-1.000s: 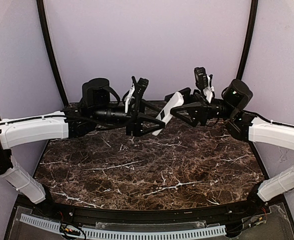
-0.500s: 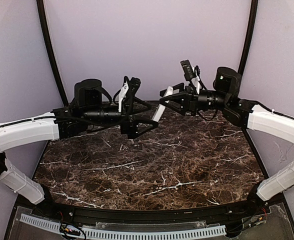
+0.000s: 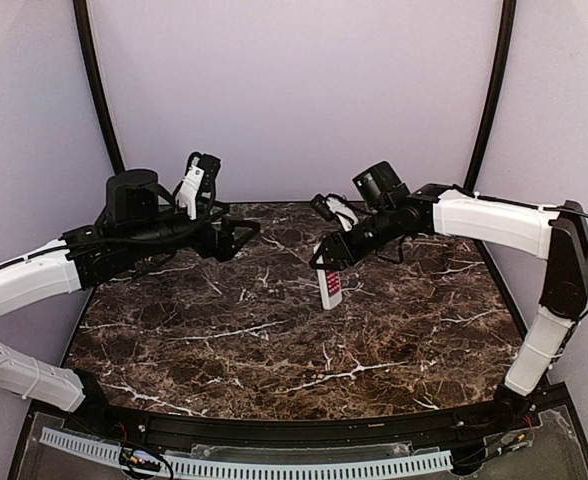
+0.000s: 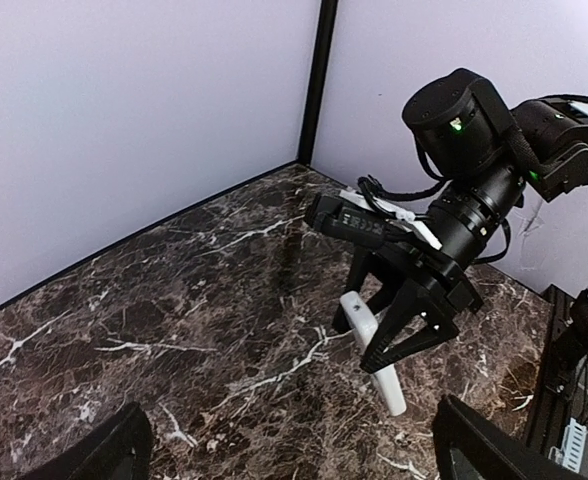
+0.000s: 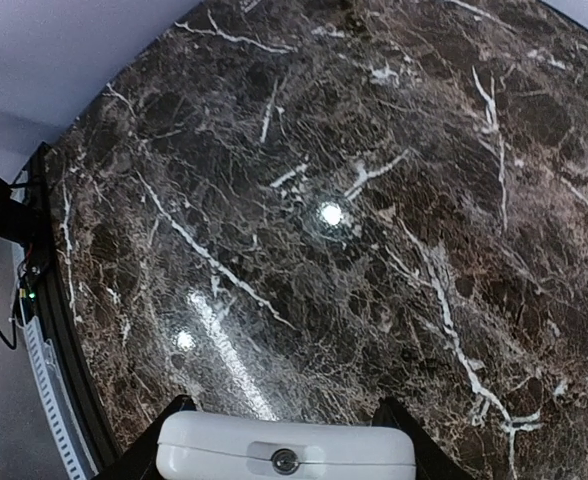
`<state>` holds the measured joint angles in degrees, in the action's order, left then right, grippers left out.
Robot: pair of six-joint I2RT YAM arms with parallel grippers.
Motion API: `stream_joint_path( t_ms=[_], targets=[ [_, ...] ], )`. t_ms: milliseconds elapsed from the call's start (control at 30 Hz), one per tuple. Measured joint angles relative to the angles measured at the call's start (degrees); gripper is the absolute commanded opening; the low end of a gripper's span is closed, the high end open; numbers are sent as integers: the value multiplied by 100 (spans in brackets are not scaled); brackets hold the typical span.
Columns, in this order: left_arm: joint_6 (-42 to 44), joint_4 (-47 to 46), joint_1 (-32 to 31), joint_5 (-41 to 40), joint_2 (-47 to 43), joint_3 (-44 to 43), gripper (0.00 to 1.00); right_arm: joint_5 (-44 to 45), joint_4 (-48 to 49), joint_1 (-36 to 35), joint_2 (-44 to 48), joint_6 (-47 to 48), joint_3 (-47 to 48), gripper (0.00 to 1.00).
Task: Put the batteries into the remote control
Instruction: Pass from the left arm to the right, then place the remote control at the center of the board.
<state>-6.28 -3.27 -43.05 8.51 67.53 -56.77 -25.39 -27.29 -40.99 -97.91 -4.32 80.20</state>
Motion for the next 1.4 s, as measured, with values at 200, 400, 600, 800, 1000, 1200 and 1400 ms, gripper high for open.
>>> stream_joint_path(
  t_ms=[200, 400, 600, 800, 1000, 1200, 1400],
  targets=[
    [-85, 236, 205, -511, -205, 280, 98, 584, -826, -184, -699, 142, 494, 33],
    [-103, 289, 267, -643, -417, 490, 99, 1121, -1187, -501, -1215, 203, 743, 33],
    [-105, 280, 271, -614, -437, 636, 99, 1384, -1335, -682, -1759, 219, 1058, 34],
    [-105, 205, 271, -605, -468, 780, 99, 1499, -1530, -745, -2070, 240, 1486, 37],
    [-192, 87, 271, -542, -492, 940, 99, 1502, -1659, -769, -2389, 258, 1808, 38],
    [-275, -35, 271, -466, -501, 1071, 99, 1510, -1657, -800, -2671, 251, 2028, 43],
    [-321, -122, 271, -468, -522, 1154, 99, 1539, -1681, -824, -2883, 214, 2201, 46]
  ],
)
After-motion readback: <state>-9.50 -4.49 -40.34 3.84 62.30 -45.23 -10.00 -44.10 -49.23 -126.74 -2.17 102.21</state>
